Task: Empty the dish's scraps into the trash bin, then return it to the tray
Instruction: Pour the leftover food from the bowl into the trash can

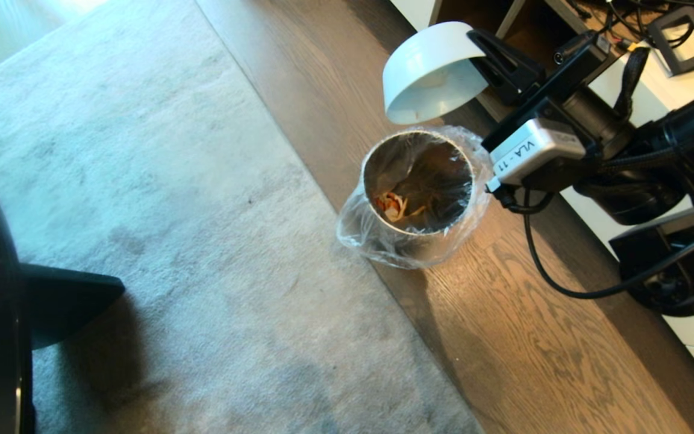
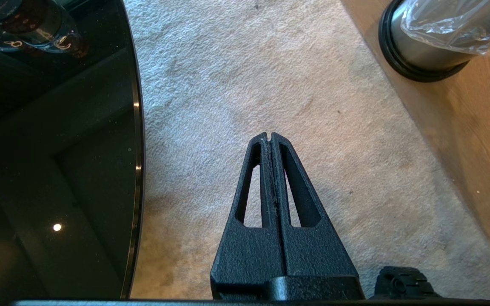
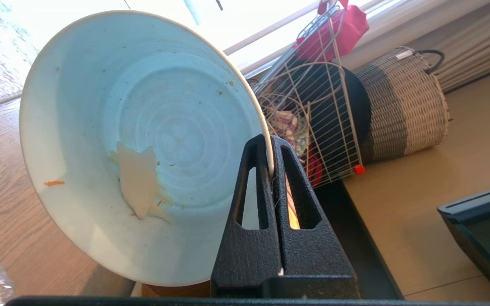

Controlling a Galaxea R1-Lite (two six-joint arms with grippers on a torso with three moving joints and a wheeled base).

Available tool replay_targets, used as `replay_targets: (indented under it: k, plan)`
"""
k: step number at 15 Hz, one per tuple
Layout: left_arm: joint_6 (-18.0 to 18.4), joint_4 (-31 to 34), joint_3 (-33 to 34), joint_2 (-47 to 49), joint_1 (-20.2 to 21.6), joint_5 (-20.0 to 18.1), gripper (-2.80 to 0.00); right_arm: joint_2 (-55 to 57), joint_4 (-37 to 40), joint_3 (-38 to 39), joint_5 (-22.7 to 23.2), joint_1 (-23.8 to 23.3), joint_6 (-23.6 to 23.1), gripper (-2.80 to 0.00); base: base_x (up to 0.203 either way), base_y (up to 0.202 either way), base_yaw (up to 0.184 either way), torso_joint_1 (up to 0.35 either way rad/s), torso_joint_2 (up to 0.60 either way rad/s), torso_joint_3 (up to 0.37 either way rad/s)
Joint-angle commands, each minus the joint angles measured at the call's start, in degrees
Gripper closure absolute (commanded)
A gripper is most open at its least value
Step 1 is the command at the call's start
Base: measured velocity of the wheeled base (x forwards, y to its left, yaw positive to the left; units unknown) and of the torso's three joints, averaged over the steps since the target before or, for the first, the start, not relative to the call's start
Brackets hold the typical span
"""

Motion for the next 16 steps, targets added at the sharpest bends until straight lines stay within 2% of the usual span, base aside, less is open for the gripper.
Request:
replay_targets:
  k: [1,4,8,12,13,16]
  plan:
    - [-0.1,0.0,0.0,0.0,0.0,0.0,0.0,-2.1,-2.7,0.8,0.2,0.0,-0.4,0.0,0.0,0.0,0.0,0.0,0.0,0.0]
    - [-0.1,0.0,0.0,0.0,0.0,0.0,0.0,-3.4,-2.7,1.2,0.2,0.4,-0.4,0.0,0.0,0.0,0.0,0.0,0.0,0.0]
    - [-0.1,0.0,0.0,0.0,0.0,0.0,0.0,-6.0,-2.7,1.6,0.1,3.9,-0.4,0.0,0.0,0.0,0.0,0.0,0.0,0.0]
    - [-0.1,0.0,0.0,0.0,0.0,0.0,0.0,-8.0,-2.7,6.0,0.2,4.1,-0.7,0.0,0.0,0.0,0.0,0.0,0.0,0.0]
    - [-0.1,0.0,0.0,0.0,0.0,0.0,0.0,-6.8,-2.7,5.7,0.3,4.1,-1.0,0.0,0.0,0.0,0.0,0.0,0.0,0.0]
    - [-0.1,0.0,0.0,0.0,0.0,0.0,0.0,-5.0,-2.6,-1.7,0.4,4.1,-0.9,0.0,0.0,0.0,0.0,0.0,0.0,0.0]
